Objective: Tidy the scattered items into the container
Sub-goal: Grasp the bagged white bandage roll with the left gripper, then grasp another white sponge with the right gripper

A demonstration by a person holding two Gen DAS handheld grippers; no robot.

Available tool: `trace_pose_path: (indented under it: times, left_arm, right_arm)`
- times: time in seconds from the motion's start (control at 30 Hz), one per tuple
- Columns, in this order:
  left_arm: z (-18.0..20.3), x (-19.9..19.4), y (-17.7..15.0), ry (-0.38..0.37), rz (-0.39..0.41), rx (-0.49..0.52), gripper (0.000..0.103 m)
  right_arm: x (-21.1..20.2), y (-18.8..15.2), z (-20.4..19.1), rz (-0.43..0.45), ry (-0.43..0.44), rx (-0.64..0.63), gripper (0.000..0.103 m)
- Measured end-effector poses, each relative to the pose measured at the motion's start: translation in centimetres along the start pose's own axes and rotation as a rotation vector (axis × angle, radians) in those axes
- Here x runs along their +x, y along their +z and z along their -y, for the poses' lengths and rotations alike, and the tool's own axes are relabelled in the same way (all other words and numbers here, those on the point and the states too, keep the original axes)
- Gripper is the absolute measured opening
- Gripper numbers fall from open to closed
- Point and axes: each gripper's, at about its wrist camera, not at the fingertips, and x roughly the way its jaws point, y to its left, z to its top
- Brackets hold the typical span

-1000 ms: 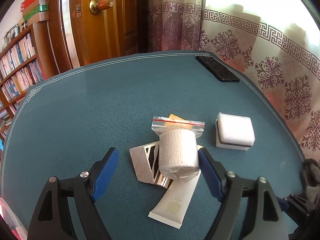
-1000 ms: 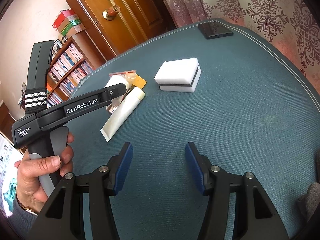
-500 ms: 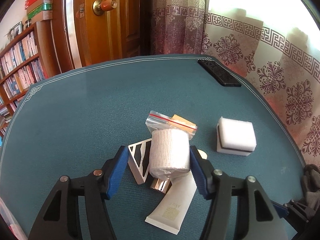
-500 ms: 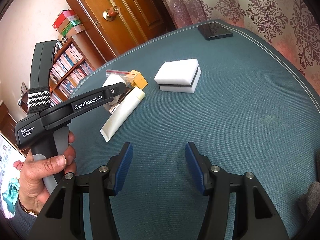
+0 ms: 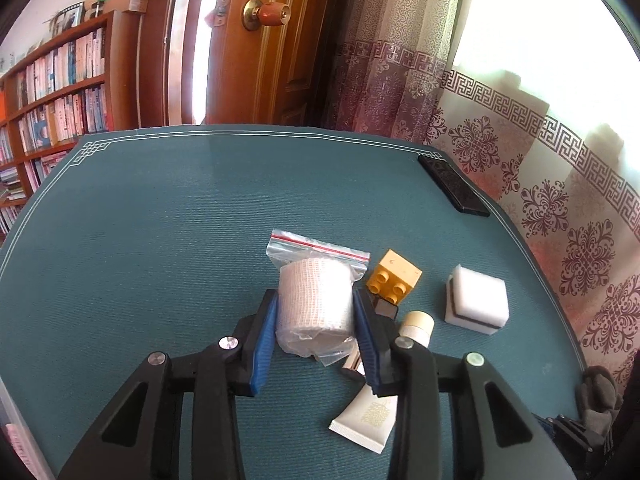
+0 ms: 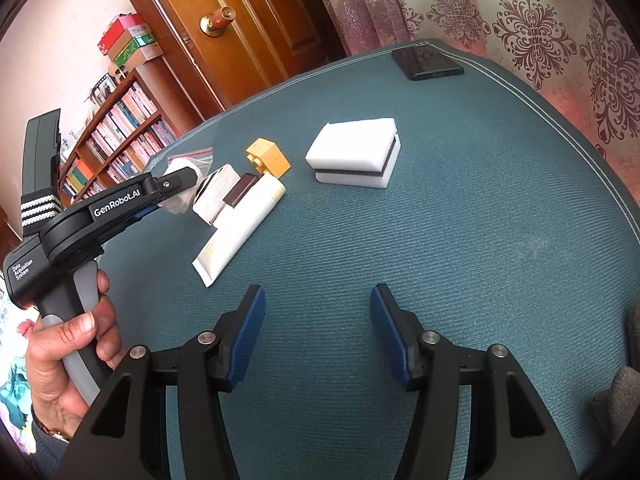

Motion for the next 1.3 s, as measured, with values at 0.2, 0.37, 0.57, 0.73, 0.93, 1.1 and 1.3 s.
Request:
trace_pose_path:
  times: [0.2,0.37,0.57,0.73,0.93,1.1,1.3]
  left_arm:
    - [-1.9,0.4,-0.4,0.014,-0.011,-0.042,0.041]
    - [-3.1,0.4,-0.5,0.018,-0.013,-0.083,0.041]
    - [-3.7,0.2,-0.5,0.03,0.0,-0.114,0.041]
    - [-4.3,0.4,-0.6,0.028,-0.006,-0.139,0.041]
    - [-5.2,0.8,-0.9,0.028,-0.02,-0.171,0.041]
    - [-5.7,0.6,-0.8,0.026,-0.014,-0.189,0.041]
    - [-5.8,0.7,-0.9,0.019,-0.02,-0.195,0.041]
  right_arm:
    - [0.8,1.5,-0.1,-0.012,-0.034,0.021,0.059]
    - [1.2,3.5,-0.2,0.026,-0.077,0.038,0.059]
    - [2.8,5.8,0.1,0.042,-0.146,0.069,0.059]
    - [3.5,7.1,-0.2,0.062,-0.212,0.071,0.059]
    - [4.5,8.1,-1.3,0.065,-0.269,0.018,0.06]
    - [5.4,8.5,-1.7,0.059,-0.287,-0.007,0.067]
    - [5.2,8.7,-1.6,0.059,-0.265,-0.03,0.068]
